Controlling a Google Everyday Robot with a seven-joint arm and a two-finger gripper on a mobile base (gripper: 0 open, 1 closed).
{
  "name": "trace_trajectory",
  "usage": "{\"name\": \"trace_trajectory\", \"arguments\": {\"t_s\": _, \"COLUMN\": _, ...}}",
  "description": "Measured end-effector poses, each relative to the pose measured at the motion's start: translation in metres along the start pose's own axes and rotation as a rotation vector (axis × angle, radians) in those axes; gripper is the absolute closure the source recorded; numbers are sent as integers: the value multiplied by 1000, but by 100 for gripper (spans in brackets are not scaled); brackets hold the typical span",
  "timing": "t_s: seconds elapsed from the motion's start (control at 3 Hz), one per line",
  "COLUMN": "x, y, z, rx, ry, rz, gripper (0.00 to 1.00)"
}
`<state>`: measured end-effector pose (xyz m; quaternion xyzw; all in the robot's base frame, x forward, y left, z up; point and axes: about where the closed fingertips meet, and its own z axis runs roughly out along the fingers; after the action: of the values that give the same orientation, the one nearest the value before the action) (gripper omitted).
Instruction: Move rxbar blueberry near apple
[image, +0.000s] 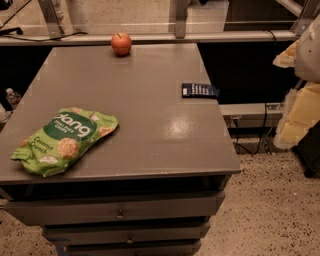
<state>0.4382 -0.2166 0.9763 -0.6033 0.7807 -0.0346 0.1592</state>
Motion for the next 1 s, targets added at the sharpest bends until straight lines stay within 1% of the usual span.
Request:
{"name": "trace_trajectory", "arguments": {"t_s": 0.33, "x": 0, "y": 0, "z": 0, "rx": 0, "ry": 0, "rz": 0, "gripper": 0}}
{"name": "trace_trajectory", "arguments": {"t_s": 0.67, "x": 0, "y": -2, "z": 1, "rx": 2, "ry": -25, "rz": 3, "gripper": 0}}
{"name": "trace_trajectory", "arguments": {"t_s": 1.0, "x": -6, "y": -20, "z": 24, "rx": -1, "ry": -91, "rz": 32, "gripper": 0}}
